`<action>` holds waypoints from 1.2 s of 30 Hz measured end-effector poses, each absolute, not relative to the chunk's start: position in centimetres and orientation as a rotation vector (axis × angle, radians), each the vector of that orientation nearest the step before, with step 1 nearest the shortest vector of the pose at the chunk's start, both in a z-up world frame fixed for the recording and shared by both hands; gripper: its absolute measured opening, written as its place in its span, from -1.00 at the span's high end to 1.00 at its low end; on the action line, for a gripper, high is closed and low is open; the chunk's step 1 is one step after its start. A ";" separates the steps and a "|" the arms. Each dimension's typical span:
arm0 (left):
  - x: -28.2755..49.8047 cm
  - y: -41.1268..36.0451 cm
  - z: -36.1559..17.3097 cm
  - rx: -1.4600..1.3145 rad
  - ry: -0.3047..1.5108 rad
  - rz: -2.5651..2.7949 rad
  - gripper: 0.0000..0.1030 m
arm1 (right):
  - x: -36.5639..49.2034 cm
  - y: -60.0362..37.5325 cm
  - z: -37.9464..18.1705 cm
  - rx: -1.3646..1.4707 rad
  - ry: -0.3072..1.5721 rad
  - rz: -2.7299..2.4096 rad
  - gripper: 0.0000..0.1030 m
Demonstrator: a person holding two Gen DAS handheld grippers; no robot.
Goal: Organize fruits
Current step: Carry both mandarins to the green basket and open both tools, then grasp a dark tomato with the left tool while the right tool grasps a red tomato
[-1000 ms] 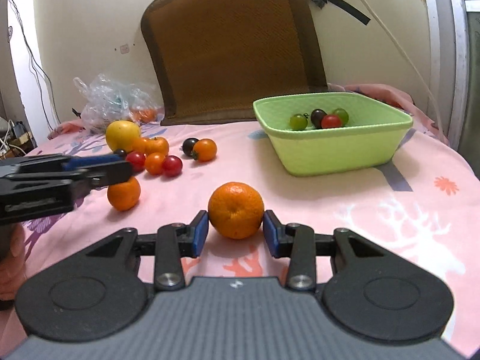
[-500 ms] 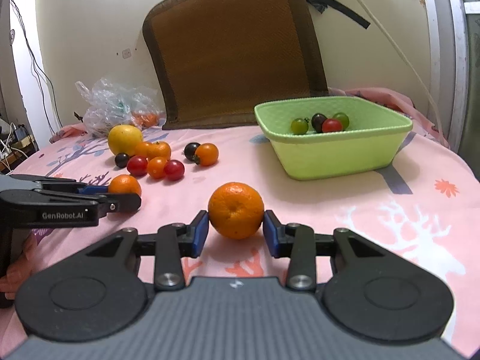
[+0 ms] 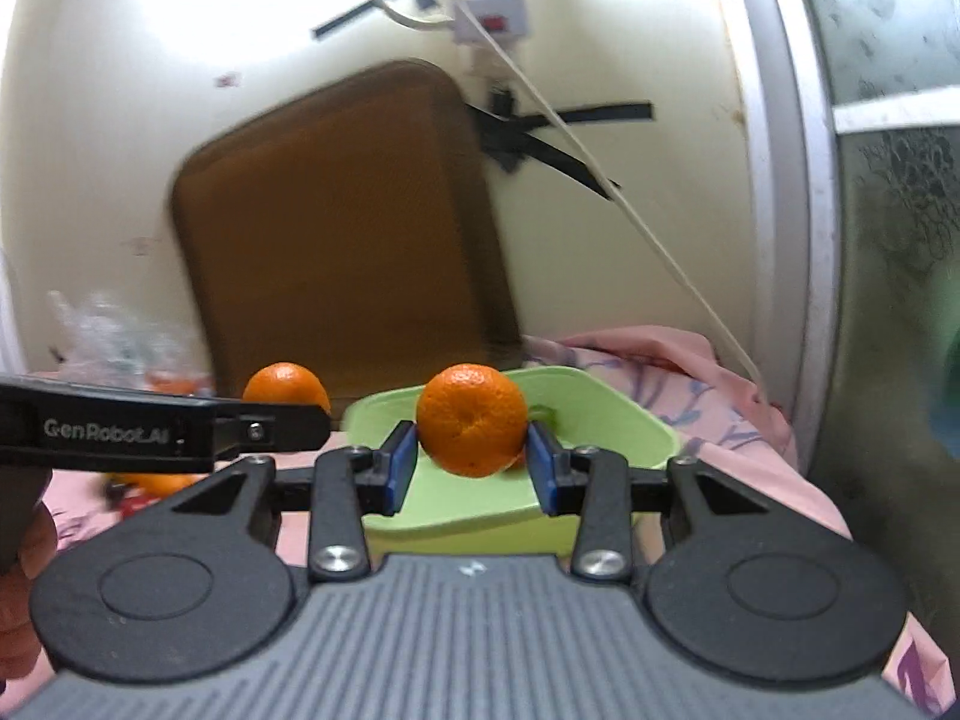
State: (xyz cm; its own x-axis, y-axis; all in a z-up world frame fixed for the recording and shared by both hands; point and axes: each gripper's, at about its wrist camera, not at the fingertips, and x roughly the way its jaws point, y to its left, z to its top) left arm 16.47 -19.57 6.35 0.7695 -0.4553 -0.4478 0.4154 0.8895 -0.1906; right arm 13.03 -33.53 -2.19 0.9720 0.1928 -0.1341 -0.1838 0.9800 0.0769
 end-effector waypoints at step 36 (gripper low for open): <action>19.3 -20.0 2.4 -0.243 0.689 -0.348 0.41 | 18.3 -41.7 -3.4 0.545 0.388 0.094 0.64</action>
State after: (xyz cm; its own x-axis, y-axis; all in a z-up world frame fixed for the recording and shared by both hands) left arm 19.34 -20.04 2.36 0.7180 -0.3906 -0.5762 0.2324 0.9148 -0.3305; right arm 18.27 -41.69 -3.38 0.9232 0.1893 -0.3343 0.0144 0.8525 0.5225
